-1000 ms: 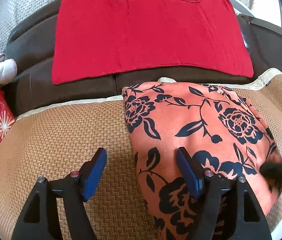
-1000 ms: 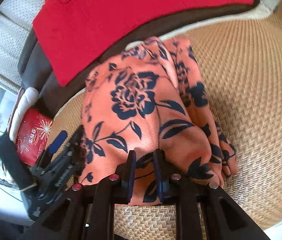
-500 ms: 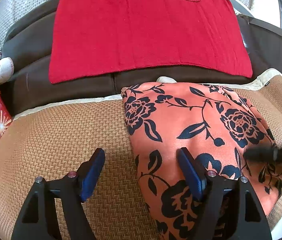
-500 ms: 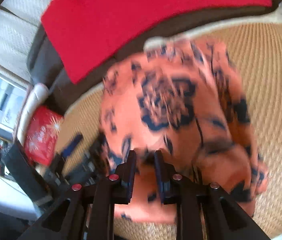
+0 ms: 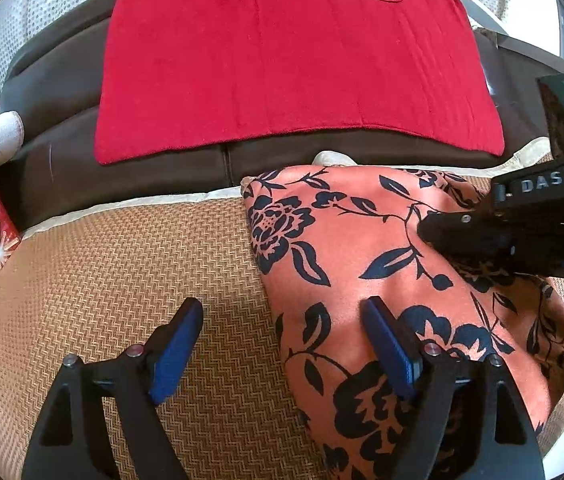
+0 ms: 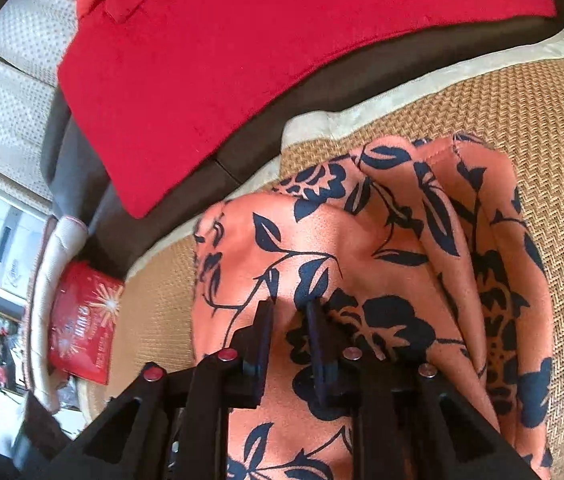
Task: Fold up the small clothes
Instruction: 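Smooth the folded top's edge with the right tool while the left tool holds open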
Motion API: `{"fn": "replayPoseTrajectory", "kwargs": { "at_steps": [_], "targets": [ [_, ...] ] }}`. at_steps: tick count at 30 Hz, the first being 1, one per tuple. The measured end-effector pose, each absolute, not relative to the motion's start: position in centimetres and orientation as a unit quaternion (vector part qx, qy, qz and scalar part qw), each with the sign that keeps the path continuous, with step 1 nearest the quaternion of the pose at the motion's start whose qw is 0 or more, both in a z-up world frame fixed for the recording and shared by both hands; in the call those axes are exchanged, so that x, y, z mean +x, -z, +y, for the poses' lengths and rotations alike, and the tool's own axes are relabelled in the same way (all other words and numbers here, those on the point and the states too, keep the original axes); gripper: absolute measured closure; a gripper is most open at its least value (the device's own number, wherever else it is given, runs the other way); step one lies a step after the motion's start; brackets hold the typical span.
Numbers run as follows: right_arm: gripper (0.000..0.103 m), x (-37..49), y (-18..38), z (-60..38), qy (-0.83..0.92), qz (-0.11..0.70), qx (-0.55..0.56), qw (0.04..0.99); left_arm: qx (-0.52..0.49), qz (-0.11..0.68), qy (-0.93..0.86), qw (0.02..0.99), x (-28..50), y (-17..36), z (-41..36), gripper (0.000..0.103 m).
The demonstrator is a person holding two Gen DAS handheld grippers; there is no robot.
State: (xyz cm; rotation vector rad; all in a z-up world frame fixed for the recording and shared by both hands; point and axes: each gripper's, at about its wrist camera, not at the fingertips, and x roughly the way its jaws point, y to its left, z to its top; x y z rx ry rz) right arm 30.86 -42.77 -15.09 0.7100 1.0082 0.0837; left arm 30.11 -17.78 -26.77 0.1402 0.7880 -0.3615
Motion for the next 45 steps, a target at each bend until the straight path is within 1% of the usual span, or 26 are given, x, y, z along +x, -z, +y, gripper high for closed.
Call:
{"fn": "replayPoseTrajectory", "kwargs": {
  "at_steps": [2,7,11,14,16,19,26,29,33,36,39,40,41,42,43,44,45],
  "targets": [
    [0.080,30.2,15.0,-43.4,-0.044,0.469,0.339,0.814,0.068,0.382,0.174,0.905,30.2,26.8,-17.8,0.020],
    [0.080,28.2,13.4,-43.5,-0.054,0.456,0.335,0.823,0.067,0.380,0.171,0.906,29.9,26.8,-17.8,0.020],
    [0.080,28.0,14.1,-42.8,-0.052,0.475,0.324,0.817,0.067,0.379,0.168,0.907,29.8,27.1,-17.8,0.018],
    [0.081,28.4,15.1,-43.0,-0.050,0.483,0.331,0.809,0.060,0.384,0.163,0.907,30.1,27.3,-17.6,0.013],
    [0.081,28.4,15.2,-43.1,-0.053,0.483,0.336,0.807,0.050,0.392,0.158,0.905,30.5,27.6,-17.3,0.006],
    [0.081,28.5,15.4,-43.2,-0.054,0.483,0.338,0.806,0.034,0.411,0.154,0.898,31.2,28.0,-16.9,0.000],
    [0.082,28.5,14.8,-43.9,-0.054,0.484,0.337,0.806,0.003,0.459,0.172,0.872,32.5,27.5,-15.4,0.000],
    [0.080,28.0,13.7,-43.7,-0.052,0.471,0.320,0.820,-0.018,0.436,0.149,0.887,31.8,25.8,-13.5,0.001],
    [0.080,28.7,12.4,-43.5,-0.068,0.451,0.328,0.827,-0.037,0.443,0.186,0.876,30.3,25.1,-12.4,0.001],
    [0.080,29.9,11.3,-42.6,-0.095,0.445,0.325,0.829,0.009,0.444,0.203,0.873,28.9,25.6,-13.5,0.001],
    [0.080,31.8,10.5,-41.3,-0.121,0.448,0.315,0.828,0.053,0.454,0.202,0.866,28.3,27.2,-14.5,0.000],
    [0.078,32.4,10.6,-40.9,-0.125,0.455,0.311,0.825,0.056,0.456,0.205,0.864,28.4,27.7,-14.4,0.000],
    [0.070,33.4,11.0,-40.3,-0.128,0.473,0.302,0.818,0.057,0.456,0.210,0.863,28.6,28.0,-14.3,0.000],
    [0.065,34.3,11.8,-39.9,-0.122,0.490,0.292,0.812,0.056,0.456,0.213,0.862,28.8,28.2,-14.2,0.000],
    [0.055,34.8,12.4,-39.8,-0.119,0.499,0.289,0.809,0.057,0.456,0.214,0.862,28.9,28.2,-14.2,0.000],
    [0.053,35.4,13.6,-39.6,-0.127,0.507,0.294,0.800,0.060,0.454,0.215,0.863,29.0,28.3,-14.2,0.000],
    [0.053,35.7,14.2,-39.6,-0.131,0.505,0.298,0.799,0.062,0.453,0.217,0.862,29.2,28.3,-14.2,0.000]
  ]
}}
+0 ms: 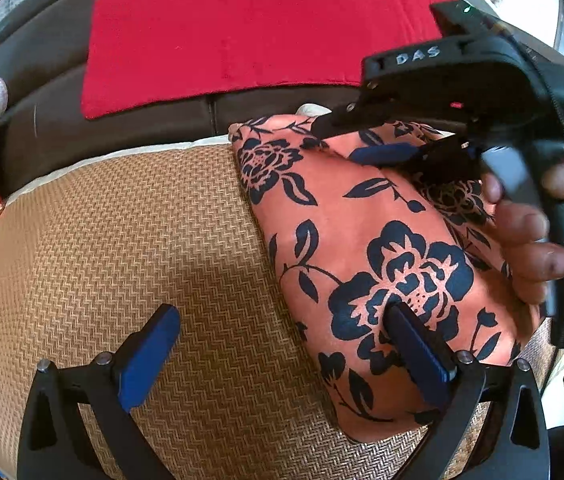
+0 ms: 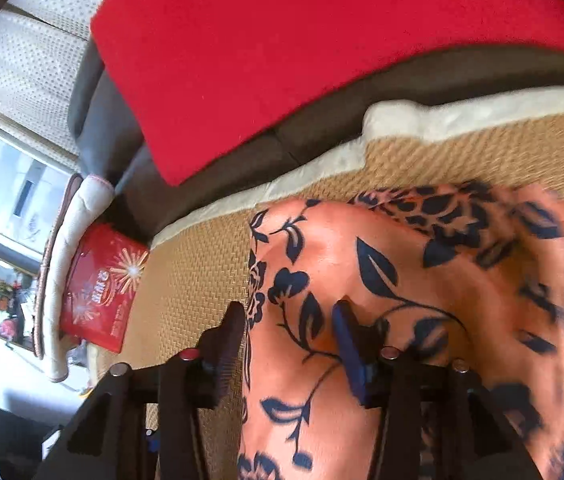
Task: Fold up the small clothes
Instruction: 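Smooth the folded top's edge with the right tool while the left tool holds open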
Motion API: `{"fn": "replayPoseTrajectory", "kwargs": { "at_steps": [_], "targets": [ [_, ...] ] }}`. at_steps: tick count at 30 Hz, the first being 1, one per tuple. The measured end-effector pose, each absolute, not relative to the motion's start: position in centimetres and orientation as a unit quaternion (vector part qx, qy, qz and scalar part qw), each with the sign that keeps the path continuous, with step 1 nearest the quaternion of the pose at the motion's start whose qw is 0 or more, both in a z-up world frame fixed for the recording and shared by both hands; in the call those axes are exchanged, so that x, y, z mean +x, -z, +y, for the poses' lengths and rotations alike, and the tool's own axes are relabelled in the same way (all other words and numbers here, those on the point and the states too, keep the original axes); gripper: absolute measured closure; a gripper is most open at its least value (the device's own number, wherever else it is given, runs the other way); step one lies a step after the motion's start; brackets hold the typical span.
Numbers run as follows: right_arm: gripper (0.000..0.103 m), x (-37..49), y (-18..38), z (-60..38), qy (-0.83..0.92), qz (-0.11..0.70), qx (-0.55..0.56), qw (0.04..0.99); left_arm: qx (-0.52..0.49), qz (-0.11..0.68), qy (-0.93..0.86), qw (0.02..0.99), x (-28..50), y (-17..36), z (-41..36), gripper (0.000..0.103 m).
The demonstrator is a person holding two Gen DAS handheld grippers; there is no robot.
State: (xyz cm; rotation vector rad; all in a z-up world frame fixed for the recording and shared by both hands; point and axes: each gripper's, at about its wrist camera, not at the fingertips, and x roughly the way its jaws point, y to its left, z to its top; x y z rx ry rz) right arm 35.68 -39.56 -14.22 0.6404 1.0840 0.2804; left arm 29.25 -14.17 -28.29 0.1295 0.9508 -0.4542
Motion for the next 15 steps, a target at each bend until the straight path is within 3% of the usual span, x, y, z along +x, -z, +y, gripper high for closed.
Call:
{"fn": "replayPoseTrajectory", "kwargs": {
  "at_steps": [15],
  "targets": [
    [0.051,23.6,8.7,-43.2,-0.118,0.424,0.347,0.828,0.063,0.402,0.157,0.900,27.0,25.1,-13.1,0.000]
  ]
}}
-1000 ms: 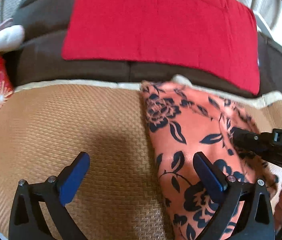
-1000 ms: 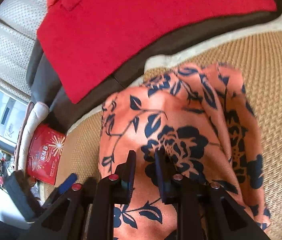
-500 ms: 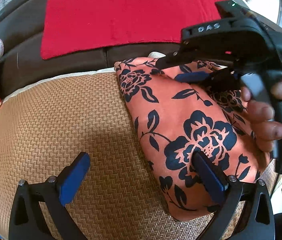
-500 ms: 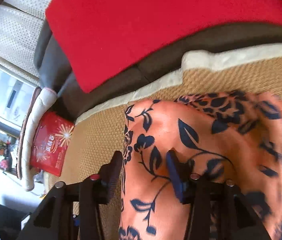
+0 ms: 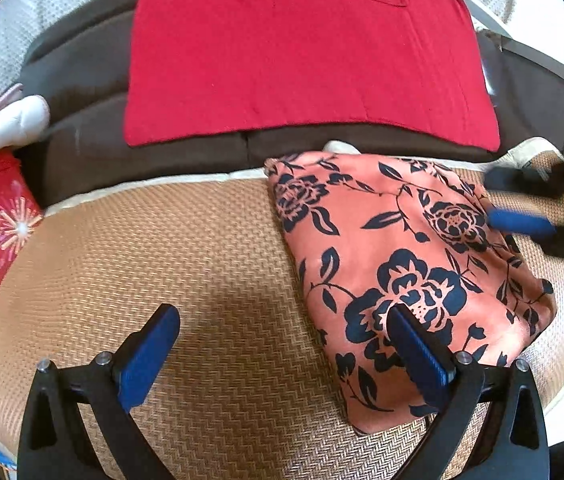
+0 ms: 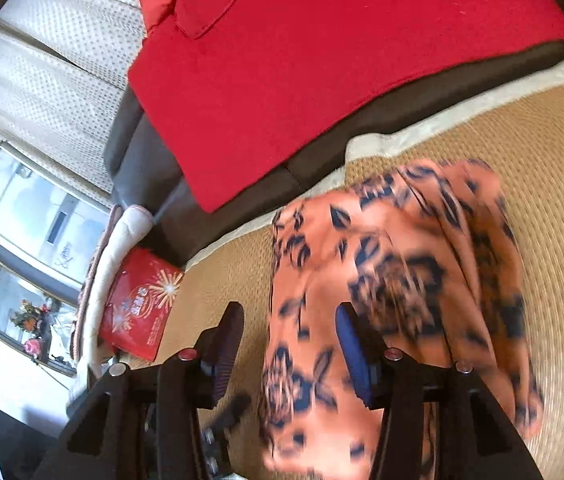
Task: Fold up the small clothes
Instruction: 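Smooth the folded top's edge with the right tool while the left tool holds open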
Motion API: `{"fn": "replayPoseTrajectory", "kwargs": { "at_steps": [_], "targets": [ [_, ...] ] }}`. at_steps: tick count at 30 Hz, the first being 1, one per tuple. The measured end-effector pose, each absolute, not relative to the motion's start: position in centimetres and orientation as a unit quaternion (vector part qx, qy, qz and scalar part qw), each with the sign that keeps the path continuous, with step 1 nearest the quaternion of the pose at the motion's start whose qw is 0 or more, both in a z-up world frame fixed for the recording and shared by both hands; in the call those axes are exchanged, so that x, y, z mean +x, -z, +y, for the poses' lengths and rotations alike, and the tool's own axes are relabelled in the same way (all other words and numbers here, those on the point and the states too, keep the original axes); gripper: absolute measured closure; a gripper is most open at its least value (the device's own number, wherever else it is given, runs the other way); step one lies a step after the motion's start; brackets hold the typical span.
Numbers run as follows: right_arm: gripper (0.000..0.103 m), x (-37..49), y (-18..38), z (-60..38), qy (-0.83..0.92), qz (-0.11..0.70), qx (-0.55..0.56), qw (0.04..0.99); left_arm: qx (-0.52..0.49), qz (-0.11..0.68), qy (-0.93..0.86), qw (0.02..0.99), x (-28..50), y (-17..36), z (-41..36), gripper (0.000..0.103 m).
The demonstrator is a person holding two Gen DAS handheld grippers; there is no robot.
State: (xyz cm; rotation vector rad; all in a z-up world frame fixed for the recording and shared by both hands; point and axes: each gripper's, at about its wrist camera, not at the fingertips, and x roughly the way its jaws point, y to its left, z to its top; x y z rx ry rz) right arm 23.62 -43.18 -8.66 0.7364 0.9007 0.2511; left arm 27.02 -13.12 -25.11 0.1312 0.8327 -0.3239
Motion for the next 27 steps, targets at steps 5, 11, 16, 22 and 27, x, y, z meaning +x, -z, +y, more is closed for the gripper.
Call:
{"fn": "replayPoseTrajectory", "kwargs": {
  "at_steps": [5,11,16,22,27],
  "targets": [
    [0.051,19.9,9.9,-43.2,-0.105,0.418,0.378,0.819,0.061,0.398,0.138,0.905,26.0,24.9,-12.6,0.000],
    [0.053,19.7,13.2,-42.4,-0.080,0.458,0.389,0.795,0.061,0.393,0.133,0.908,25.5,24.7,-12.4,0.000],
    [0.062,20.4,15.5,-42.7,-0.063,0.490,0.392,0.776,0.068,0.399,0.134,0.904,25.8,25.3,-12.6,0.000],
    [0.062,20.5,15.9,-43.3,-0.073,0.493,0.392,0.773,0.068,0.401,0.137,0.903,26.5,25.5,-12.9,0.000],
    [0.062,20.4,15.8,-44.3,-0.082,0.496,0.397,0.768,0.075,0.402,0.141,0.902,27.4,26.1,-14.0,0.000]
  ]
}}
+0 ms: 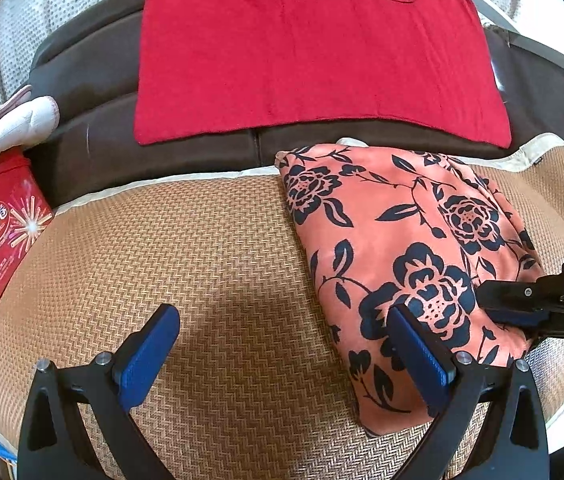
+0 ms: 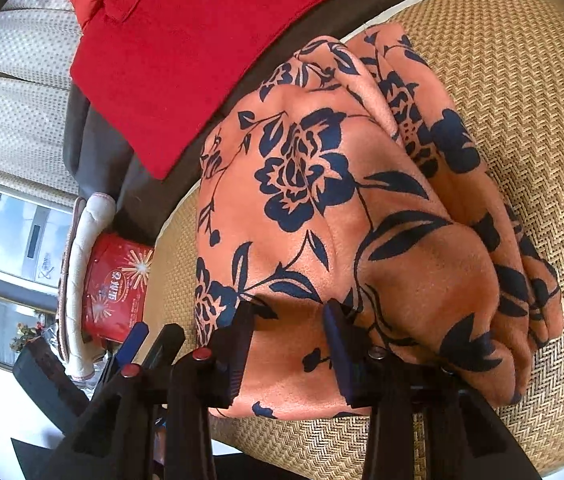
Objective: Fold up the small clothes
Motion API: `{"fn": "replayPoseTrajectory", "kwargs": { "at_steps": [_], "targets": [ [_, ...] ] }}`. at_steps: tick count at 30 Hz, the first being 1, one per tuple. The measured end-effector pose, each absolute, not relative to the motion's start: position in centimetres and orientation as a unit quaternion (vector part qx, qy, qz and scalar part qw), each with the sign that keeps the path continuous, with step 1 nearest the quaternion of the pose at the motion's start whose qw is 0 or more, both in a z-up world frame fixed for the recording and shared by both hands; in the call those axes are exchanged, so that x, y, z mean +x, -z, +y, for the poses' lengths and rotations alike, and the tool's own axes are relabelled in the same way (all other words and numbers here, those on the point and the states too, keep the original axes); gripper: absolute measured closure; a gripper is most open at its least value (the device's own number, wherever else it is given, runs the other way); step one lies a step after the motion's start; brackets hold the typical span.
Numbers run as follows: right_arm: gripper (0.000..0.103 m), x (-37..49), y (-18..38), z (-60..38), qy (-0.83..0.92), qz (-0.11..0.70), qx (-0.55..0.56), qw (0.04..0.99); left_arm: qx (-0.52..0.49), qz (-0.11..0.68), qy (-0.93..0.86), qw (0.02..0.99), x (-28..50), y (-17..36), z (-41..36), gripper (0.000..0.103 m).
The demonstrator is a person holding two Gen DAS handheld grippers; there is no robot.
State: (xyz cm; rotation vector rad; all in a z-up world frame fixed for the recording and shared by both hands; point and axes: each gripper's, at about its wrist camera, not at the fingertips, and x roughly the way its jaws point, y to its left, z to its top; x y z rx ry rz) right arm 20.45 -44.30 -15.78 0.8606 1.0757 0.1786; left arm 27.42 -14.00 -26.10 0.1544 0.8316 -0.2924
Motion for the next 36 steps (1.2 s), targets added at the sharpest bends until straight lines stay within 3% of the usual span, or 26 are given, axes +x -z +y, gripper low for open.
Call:
{"fn": "replayPoseTrajectory", "kwargs": {
  "at_steps": [36],
  "targets": [
    [0.062,19.4,16.1,-46.3,-0.112,0.498,0.421,0.750,0.084,0.407,0.152,0.897,29.1,27.3,-16.2,0.000]
  ]
}}
